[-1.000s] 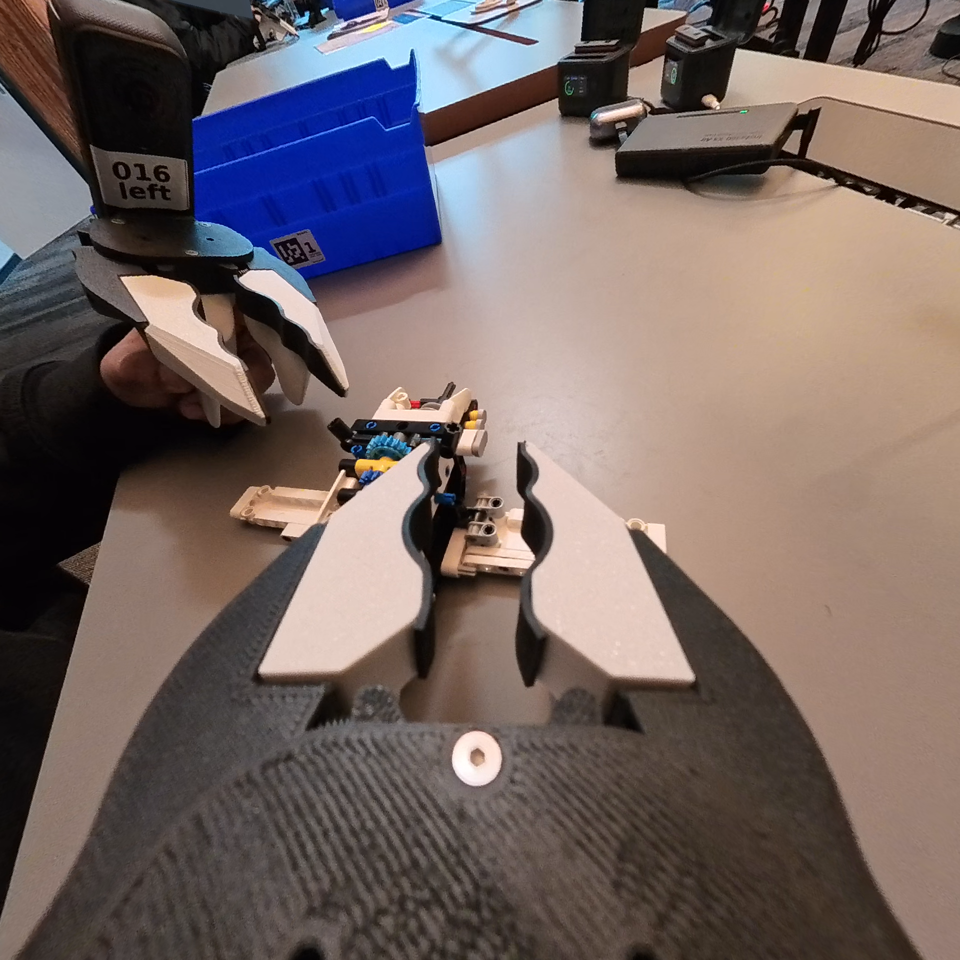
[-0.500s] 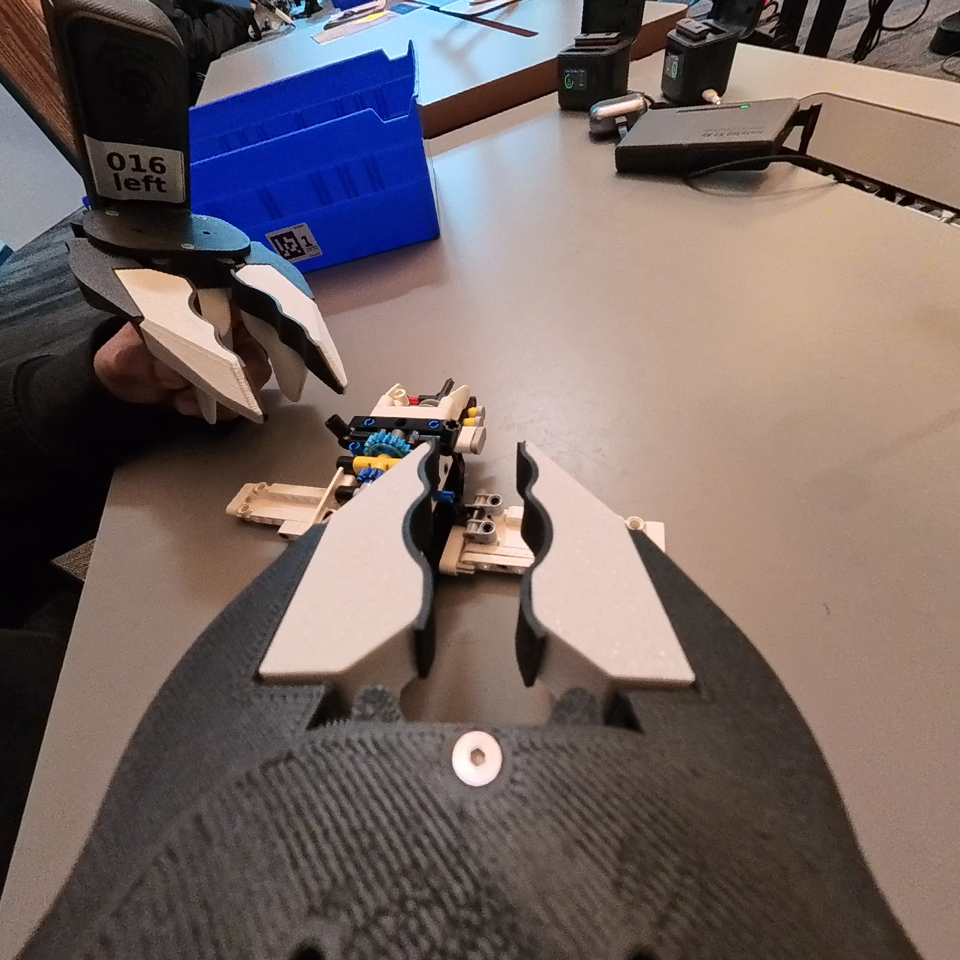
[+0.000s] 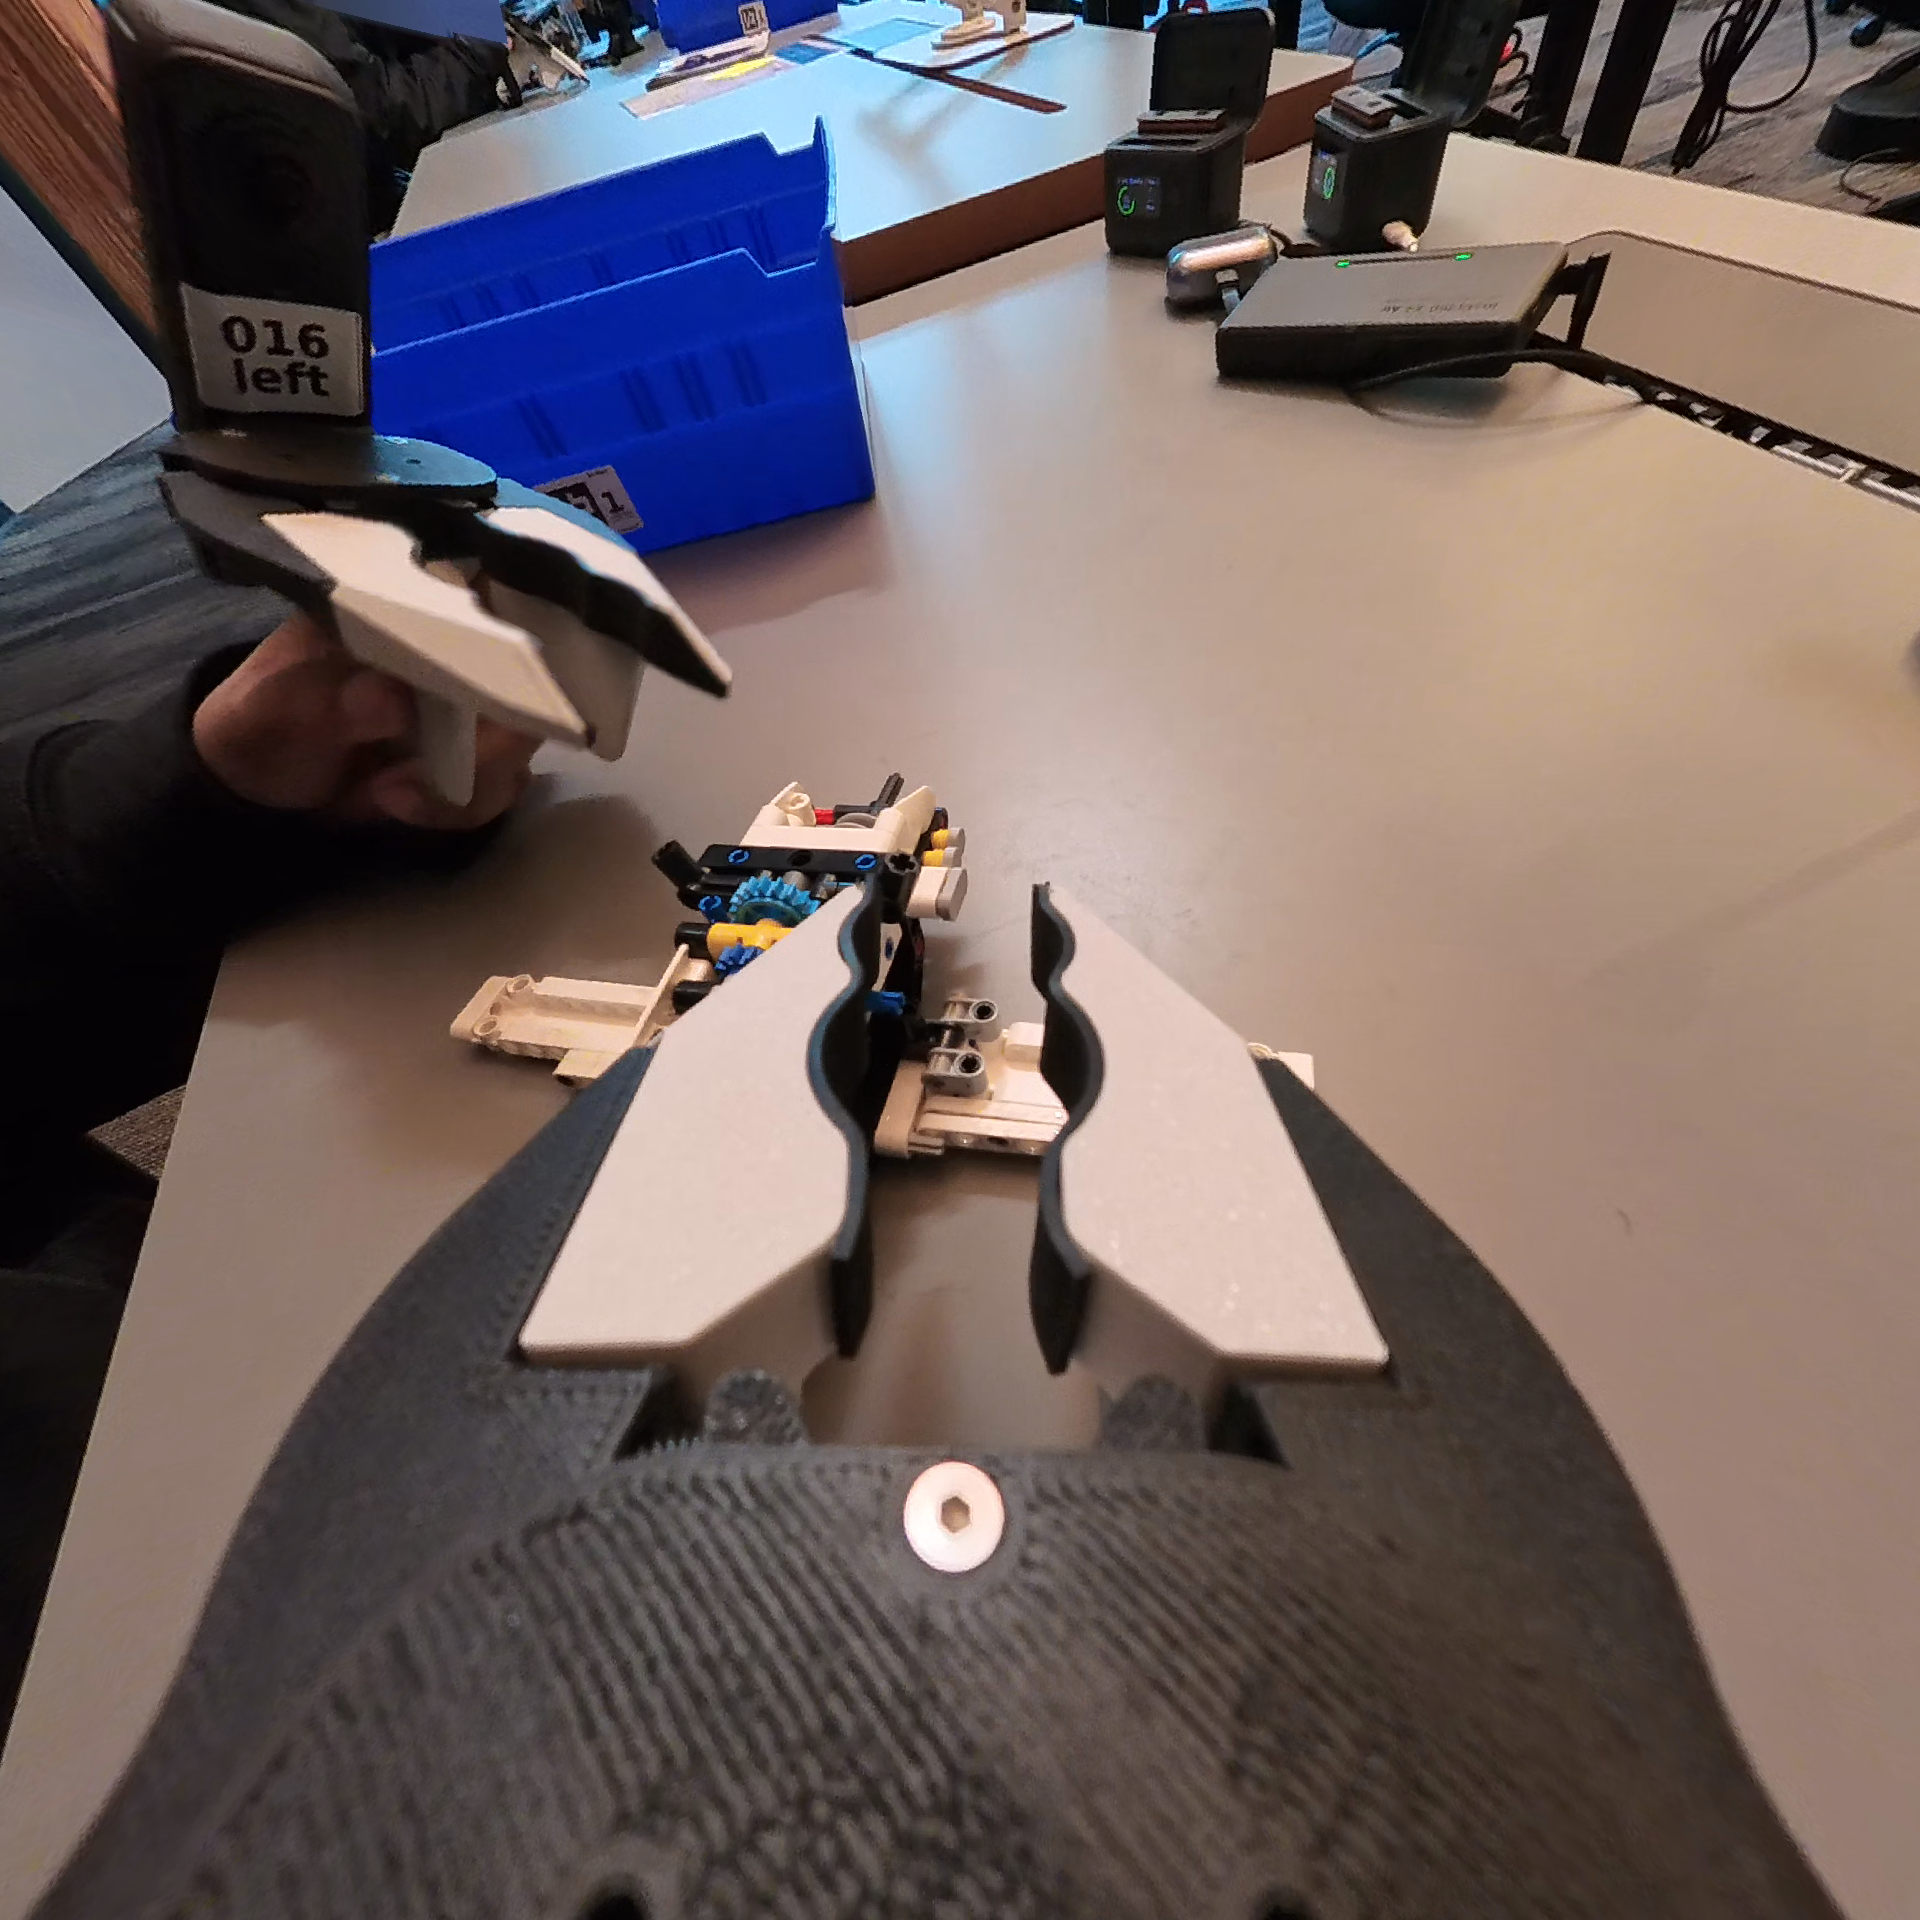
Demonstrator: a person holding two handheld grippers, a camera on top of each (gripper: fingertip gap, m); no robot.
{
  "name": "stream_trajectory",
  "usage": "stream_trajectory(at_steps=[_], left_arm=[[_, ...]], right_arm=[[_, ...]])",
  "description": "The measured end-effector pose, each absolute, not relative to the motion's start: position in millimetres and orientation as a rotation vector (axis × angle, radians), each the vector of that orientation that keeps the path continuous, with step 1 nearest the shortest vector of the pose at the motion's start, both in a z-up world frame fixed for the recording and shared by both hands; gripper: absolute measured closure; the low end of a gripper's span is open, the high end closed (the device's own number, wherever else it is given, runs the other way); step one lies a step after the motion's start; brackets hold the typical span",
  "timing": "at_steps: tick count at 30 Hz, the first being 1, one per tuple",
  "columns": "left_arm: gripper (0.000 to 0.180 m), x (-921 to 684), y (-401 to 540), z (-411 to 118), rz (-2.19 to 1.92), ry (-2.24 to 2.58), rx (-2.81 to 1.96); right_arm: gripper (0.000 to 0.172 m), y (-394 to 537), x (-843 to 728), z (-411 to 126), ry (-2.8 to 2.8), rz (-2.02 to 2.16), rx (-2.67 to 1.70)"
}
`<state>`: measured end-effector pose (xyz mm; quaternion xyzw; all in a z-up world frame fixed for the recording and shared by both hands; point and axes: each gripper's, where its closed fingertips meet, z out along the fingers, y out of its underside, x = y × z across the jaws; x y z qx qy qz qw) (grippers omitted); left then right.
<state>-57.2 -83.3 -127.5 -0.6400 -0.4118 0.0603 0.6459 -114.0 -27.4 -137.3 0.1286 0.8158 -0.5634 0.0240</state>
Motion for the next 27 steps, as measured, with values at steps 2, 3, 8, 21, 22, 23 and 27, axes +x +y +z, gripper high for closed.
stream_trajectory(at_steps=[2, 3, 8, 21, 22, 23, 27], left_arm=[[0.149, -60.9, -90.6, -126.3, 0.153, -0.965, -1.423], [0.149, -62.7, -94.2, -125.8, 0.162, -0.979, -1.406], [0.149, -68.7, -108.7, -124.4, 0.167, -1.037, -1.329], [0.149, -68.9, -106.2, -129.4, 0.101, -1.060, -1.322], [0.149, -68.8, -106.0, -129.5, 0.098, -1.060, -1.322], [0.149, -68.8, -105.8, -129.7, 0.095, -1.059, -1.323], [0.149, -68.3, -104.4, -130.6, 0.077, -1.060, -1.323]], right_arm=[[0.145, -27.6, -113.5, -137.4, 2.527, -1.742, 0.395], [0.145, -27.7, -113.3, -137.5, 2.527, -1.741, 0.394], [0.145, -27.7, -113.3, -137.5, 2.526, -1.742, 0.394], [0.145, -29.2, -111.1, -137.9, 2.538, -1.736, 0.381], [0.145, -29.2, -111.3, -138.1, 2.538, -1.736, 0.381], [0.145, -29.3, -111.4, -138.3, 2.538, -1.735, 0.383], [0.145, -29.3, -111.6, -138.5, 2.537, -1.735, 0.384]])
